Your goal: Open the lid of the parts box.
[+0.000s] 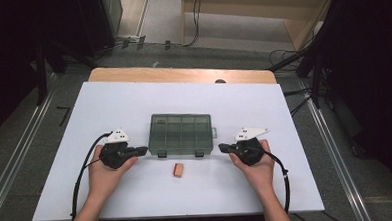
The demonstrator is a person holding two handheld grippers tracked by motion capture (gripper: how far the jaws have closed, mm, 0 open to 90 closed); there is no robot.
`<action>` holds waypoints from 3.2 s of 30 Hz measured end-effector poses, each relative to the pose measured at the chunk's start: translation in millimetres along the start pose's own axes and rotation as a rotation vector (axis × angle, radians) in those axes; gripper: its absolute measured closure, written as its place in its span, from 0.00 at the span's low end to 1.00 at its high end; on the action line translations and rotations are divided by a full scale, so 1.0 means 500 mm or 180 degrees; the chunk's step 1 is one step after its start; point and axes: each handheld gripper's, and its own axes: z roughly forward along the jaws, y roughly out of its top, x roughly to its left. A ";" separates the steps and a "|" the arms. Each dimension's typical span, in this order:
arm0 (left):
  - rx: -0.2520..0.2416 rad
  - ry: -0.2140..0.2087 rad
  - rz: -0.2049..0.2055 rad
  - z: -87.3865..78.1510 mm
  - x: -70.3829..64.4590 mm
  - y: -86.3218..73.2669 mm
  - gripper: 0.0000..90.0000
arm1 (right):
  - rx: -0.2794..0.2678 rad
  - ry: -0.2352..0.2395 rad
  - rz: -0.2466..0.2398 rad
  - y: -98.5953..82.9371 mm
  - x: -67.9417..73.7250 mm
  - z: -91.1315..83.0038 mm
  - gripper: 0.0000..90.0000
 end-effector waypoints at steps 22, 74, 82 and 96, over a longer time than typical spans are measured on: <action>0.0107 -0.0066 0.0021 0.003 0.002 -0.003 1.00 | 0.0108 0.0125 -0.0095 0.002 0.015 0.020 0.99; -0.0046 -0.0147 0.0051 -0.009 -0.005 0.005 1.00 | -0.0067 0.0168 -0.0122 0.015 0.029 0.006 0.99; -0.0229 -0.0264 0.0004 -0.020 -0.012 0.014 1.00 | -0.0112 0.0172 -0.0142 0.018 0.030 0.003 0.99; -0.0405 -0.0305 -0.0002 -0.028 -0.017 0.023 1.00 | -0.0230 0.0105 -0.0164 0.024 0.038 -0.002 0.99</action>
